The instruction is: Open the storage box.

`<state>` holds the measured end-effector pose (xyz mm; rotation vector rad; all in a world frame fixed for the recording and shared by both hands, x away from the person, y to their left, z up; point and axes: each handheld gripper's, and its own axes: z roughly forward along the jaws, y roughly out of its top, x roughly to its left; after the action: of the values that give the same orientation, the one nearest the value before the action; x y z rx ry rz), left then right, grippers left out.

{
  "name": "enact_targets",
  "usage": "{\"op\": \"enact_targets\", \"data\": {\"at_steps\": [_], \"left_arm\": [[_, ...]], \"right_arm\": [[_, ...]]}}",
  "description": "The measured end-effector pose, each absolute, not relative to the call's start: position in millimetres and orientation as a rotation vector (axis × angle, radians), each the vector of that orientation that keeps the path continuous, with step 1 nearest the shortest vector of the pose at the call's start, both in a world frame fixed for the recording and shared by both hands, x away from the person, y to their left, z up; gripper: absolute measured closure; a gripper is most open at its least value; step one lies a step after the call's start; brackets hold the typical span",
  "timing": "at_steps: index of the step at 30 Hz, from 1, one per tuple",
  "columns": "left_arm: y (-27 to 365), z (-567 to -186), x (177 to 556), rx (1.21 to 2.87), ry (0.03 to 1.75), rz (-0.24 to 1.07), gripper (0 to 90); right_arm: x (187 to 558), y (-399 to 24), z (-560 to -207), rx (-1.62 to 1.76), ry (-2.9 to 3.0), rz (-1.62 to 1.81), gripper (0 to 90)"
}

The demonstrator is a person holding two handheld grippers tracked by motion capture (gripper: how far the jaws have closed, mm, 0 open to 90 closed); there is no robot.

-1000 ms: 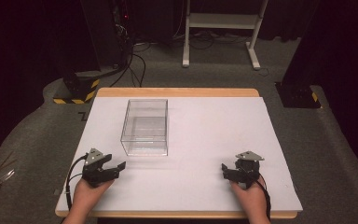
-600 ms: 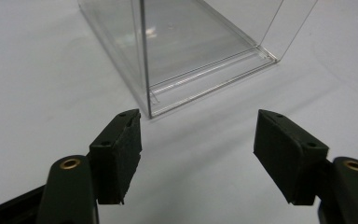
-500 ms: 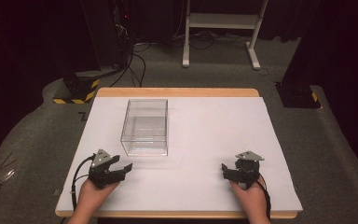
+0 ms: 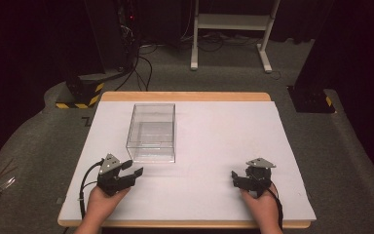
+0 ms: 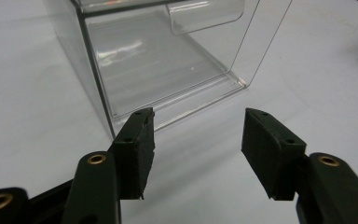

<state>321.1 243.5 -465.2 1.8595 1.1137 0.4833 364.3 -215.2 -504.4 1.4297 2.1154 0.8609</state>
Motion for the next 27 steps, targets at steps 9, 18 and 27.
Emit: {"op": "enact_targets", "data": {"at_steps": [9,18,27], "left_arm": [[244,-463,334,1.829,1.112,0.442,43.4],[241,-460,345,1.795,1.113,0.434,43.4],[233,-457,356,1.804,1.092,0.45,43.4]], "right_arm": [[364,-215,-504,1.428,2.115,0.861,13.4],[364,-215,-504,1.427,2.116,0.861,13.5],[364,-215,-504,1.426,2.115,0.86,13.5]]}}
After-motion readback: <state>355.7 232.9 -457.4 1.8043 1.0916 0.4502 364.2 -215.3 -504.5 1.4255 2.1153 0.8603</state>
